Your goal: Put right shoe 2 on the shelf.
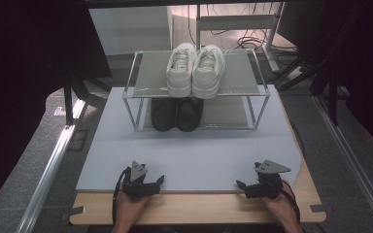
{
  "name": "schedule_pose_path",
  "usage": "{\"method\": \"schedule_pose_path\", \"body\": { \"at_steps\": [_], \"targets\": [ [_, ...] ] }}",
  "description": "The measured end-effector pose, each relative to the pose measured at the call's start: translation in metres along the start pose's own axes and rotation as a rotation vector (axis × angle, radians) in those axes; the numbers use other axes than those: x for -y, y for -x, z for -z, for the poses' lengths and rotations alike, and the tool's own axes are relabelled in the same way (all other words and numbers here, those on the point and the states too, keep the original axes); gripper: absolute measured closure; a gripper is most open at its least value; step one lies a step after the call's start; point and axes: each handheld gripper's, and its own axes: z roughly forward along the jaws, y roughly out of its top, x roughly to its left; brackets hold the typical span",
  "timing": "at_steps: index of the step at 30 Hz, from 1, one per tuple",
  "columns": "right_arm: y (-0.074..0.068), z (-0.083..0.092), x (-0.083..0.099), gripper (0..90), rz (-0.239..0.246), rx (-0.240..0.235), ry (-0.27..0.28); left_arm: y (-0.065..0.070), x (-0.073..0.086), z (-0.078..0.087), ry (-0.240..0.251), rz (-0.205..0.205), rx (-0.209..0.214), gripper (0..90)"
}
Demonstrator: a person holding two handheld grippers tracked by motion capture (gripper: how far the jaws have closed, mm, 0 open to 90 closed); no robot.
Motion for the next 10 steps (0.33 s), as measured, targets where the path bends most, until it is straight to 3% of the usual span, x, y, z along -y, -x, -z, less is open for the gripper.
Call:
{"method": "schedule_pose_path", "body": {
  "at_steps": [10],
  "targets": [
    [-0.0009,-0.0002,0.0002,0.0,-0.001,0.007,-0.002,0.0003,0.0001,0.0001,0.000,0.002,-0.001,13.7]
  ]
}}
